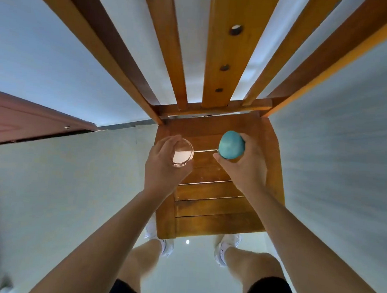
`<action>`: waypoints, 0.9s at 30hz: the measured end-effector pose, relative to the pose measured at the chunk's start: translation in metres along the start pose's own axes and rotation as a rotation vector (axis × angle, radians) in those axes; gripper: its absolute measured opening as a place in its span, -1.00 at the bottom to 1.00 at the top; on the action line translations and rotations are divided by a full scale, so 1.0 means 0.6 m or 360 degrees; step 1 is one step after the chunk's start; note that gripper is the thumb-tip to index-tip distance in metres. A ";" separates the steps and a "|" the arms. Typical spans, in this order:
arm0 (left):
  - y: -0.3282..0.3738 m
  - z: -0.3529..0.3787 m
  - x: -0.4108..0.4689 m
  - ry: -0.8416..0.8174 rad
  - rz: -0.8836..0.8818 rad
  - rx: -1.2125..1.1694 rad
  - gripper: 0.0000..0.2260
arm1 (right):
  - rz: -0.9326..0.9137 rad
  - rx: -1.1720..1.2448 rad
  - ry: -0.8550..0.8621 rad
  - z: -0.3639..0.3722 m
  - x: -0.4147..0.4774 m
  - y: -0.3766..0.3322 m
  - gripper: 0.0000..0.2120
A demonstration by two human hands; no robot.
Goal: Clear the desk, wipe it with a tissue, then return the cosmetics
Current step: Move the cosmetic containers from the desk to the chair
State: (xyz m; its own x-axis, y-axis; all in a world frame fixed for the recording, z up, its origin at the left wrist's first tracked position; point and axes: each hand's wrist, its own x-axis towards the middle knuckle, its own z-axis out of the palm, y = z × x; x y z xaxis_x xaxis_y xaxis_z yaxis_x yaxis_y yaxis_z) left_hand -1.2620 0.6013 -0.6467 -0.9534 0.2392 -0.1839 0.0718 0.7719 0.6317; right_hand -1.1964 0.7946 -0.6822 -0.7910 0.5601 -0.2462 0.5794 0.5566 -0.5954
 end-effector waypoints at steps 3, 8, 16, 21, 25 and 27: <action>-0.038 0.051 0.029 0.0015 -0.0016 -0.0010 -0.42 | 0.0007 -0.0017 0.0034 0.058 0.025 0.024 -0.27; -0.083 0.107 0.056 -0.0028 -0.0003 0.0015 -0.37 | -0.0022 0.0006 0.0091 0.110 0.045 0.043 -0.25; -0.044 0.020 0.019 0.0063 0.0200 0.0194 -0.36 | -0.0156 -0.0168 0.0088 0.031 -0.020 -0.023 -0.13; 0.052 -0.199 -0.019 0.0436 0.0500 0.0333 -0.50 | -0.0602 -0.0170 0.0400 -0.124 -0.060 -0.199 -0.28; 0.164 -0.436 -0.054 0.0732 0.0697 0.0312 -0.54 | -0.1050 -0.0022 0.0522 -0.279 -0.083 -0.392 -0.30; 0.212 -0.555 -0.091 0.0916 0.0702 0.0447 -0.54 | -0.1252 0.0080 0.0520 -0.345 -0.100 -0.490 -0.32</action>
State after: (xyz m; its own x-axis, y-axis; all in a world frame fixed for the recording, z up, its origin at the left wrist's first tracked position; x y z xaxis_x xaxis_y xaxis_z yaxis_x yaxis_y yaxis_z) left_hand -1.2984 0.4902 -0.3056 -0.8160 0.2746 0.5087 0.4782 0.8152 0.3269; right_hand -1.2788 0.7246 -0.3339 -0.8587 0.1749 0.4817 -0.1306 0.8343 -0.5357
